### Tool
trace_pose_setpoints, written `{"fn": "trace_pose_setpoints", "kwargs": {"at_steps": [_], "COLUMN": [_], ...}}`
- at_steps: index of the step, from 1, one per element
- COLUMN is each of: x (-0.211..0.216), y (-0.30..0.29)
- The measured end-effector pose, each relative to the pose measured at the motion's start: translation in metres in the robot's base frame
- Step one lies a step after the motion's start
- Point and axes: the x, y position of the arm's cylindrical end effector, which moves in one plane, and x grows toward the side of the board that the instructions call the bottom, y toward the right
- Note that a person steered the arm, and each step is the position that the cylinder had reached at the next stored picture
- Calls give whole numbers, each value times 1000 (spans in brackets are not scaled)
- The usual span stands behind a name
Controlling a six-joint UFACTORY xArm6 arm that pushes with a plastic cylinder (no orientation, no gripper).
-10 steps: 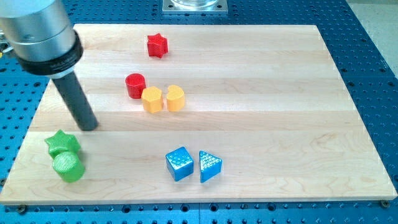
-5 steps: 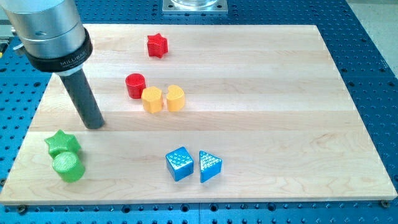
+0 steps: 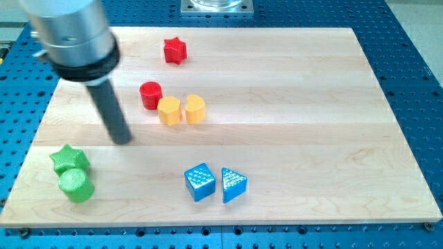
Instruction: Locate the heart at the right side of the triangle
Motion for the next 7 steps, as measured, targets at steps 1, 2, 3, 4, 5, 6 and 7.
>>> {"fn": "trace_pose_setpoints", "kwargs": {"at_steps": [1, 2, 3, 4, 5, 6, 7], "x": [-9, -10, -10, -10, -10, -10, -20], "y": [28, 33, 34, 39, 49, 47, 43]}}
